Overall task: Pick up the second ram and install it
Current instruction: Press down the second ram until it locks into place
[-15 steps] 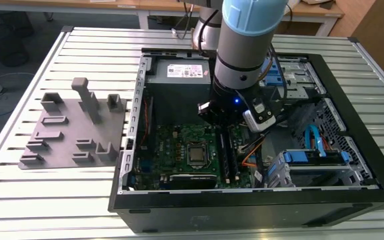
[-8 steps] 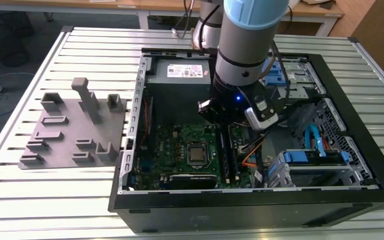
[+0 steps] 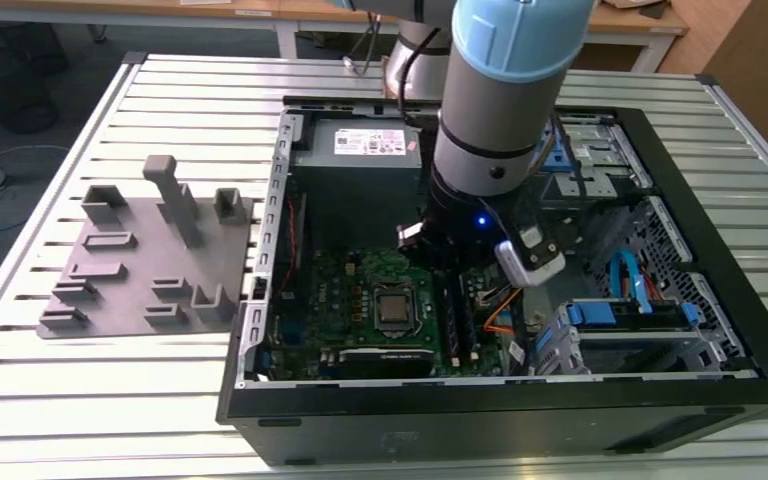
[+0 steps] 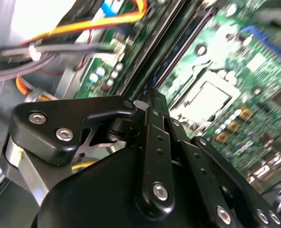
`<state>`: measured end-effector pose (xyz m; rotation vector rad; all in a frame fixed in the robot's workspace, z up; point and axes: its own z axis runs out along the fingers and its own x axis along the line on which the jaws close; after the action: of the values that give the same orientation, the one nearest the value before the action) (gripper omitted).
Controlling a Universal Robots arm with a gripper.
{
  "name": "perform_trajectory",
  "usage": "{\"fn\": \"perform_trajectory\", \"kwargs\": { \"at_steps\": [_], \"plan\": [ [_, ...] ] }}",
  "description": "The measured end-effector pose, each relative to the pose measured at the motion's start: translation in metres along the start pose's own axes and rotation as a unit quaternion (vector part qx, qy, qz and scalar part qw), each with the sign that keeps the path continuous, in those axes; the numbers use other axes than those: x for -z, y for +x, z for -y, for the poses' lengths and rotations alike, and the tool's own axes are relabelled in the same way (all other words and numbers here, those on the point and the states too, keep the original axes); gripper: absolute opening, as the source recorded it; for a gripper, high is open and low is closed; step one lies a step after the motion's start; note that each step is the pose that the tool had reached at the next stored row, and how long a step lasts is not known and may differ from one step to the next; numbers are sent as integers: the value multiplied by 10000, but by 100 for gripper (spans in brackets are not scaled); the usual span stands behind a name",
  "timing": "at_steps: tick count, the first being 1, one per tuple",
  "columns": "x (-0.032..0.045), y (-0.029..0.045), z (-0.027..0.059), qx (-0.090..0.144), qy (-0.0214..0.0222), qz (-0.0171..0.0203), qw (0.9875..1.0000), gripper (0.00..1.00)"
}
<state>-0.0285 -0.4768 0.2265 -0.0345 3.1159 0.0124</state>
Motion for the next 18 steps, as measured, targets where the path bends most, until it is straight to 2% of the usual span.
{"fn": "perform_trajectory", "kwargs": {
  "at_steps": [5,8,18],
  "plan": [
    [-22,5,182,2,53,-17,10000,11],
    [-41,7,251,2,83,-25,10000,11],
    [-101,9,282,2,85,-39,10000,11]
  ]
}}
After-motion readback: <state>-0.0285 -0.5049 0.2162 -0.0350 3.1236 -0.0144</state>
